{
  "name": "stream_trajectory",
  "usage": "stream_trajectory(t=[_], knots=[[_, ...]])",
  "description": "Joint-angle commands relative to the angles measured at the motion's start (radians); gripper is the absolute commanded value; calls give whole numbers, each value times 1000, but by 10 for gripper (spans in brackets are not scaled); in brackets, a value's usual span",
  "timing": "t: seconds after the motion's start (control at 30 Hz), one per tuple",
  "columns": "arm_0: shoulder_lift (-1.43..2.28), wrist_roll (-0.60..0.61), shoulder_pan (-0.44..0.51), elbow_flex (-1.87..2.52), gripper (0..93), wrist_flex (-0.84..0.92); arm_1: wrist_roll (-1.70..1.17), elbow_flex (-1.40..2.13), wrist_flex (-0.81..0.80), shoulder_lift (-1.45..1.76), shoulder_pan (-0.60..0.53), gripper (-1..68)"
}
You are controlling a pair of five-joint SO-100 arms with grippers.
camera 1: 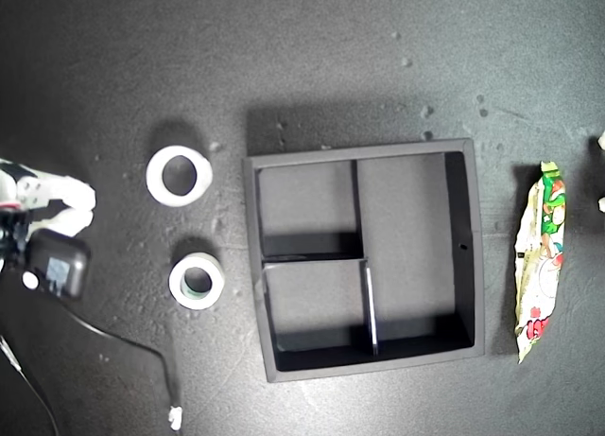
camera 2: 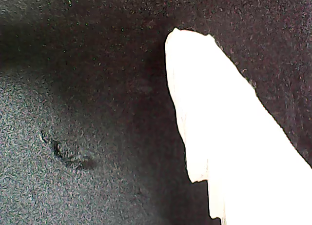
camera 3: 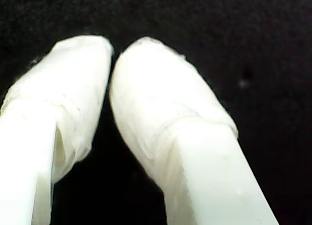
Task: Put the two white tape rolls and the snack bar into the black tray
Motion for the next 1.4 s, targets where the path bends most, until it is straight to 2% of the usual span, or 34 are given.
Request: stream_trajectory(t=[0.0,0.07,0.13,0.23,0.27,0.33,0.37,0.6,0.67,0.8,0.9,0.93,1.0,1.03,1.07,1.1,1.2,1.37], knots=[[51,57,-14,57,3,11,-69,11,2,-6,8,259],[51,52,8,57,2,0,-127,11,-21,-6,8,259],[51,-11,31,57,4,-3,-215,11,-69,-6,6,259],[51,103,38,57,6,-95,-308,11,-140,-6,2,259],[51,91,40,57,6,-127,-311,11,-160,-6,6,259],[49,-64,43,57,3,-130,-308,11,-210,-6,14,259],[49,-77,52,57,3,-138,-308,11,-245,-6,15,259],[49,-3,60,57,2,-235,-183,11,-413,-6,23,258],[49,78,67,57,5,-298,-179,11,-454,-6,20,302],[49,133,67,49,0,-414,-169,11,-500,-6,38,393],[49,215,66,-2,0,-526,-166,11,-525,-6,51,391],[49,249,66,-29,0,-560,-183,11,-548,-6,52,361],[49,319,66,-87,0,-620,-213,11,-598,-6,54,252],[49,339,63,-123,0,-626,-219,11,-620,-6,57,167],[49,362,60,-156,0,-626,-210,11,-634,-6,64,52],[41,380,60,-195,1,-620,-178,11,-634,-6,72,-2],[-147,419,80,-370,6,-577,-92,11,-634,-6,100,-2],[-715,457,137,-721,37,-540,-95,11,-657,-6,115,-3]])
